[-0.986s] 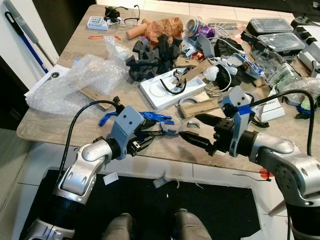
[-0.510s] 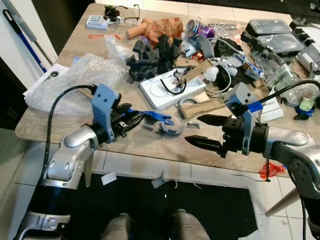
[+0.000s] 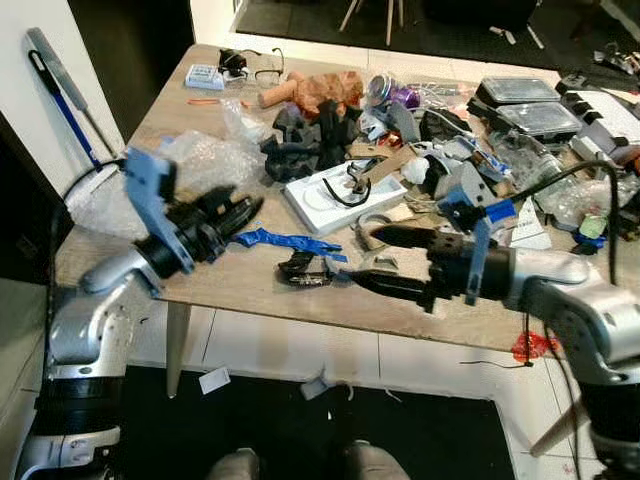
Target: Picking trash to rubbish bin
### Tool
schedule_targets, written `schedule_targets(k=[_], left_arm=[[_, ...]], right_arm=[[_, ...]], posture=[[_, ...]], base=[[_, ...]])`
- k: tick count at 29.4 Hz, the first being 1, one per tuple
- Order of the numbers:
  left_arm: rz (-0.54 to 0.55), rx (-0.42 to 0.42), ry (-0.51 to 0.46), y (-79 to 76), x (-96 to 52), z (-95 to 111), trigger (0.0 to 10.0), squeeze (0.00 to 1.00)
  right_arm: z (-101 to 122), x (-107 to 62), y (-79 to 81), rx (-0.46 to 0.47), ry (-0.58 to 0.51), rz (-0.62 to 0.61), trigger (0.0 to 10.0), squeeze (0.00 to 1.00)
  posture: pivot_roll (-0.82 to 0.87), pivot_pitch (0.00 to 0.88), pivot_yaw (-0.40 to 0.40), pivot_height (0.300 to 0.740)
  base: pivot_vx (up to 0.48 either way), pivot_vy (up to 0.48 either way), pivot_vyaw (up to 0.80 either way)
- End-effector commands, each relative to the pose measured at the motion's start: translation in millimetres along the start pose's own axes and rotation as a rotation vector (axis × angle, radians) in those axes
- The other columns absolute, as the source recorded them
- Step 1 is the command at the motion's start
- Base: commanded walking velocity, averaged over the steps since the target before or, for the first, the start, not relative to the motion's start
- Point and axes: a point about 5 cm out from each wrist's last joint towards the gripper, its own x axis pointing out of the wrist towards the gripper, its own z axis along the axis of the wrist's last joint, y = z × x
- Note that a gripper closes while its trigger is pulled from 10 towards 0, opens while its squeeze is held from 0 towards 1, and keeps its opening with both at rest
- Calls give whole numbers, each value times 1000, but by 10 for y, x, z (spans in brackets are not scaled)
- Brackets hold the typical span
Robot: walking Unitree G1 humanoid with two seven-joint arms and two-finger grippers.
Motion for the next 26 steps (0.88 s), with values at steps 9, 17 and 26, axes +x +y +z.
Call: schedule_targets(k=[9, 17, 26], left_arm=[[107, -37, -40, -108, -43, -180, 10000, 0], [211, 5, -47, -49, -2, -285, 10000, 0], [243, 22, -19, -68, 39, -377, 10000, 0]], right_arm=[[-160, 166, 0, 110, -132, -139, 10000, 0], [-337, 232, 62, 155, -126, -171, 10000, 0], [-349, 275, -66, 180, -181, -297, 10000, 0]], posture=[[-3, 0, -14, 740], [-3, 0, -34, 740], [3, 0, -19, 740]], base=[[0, 0, 0], [0, 0, 0], [0, 0, 0]])
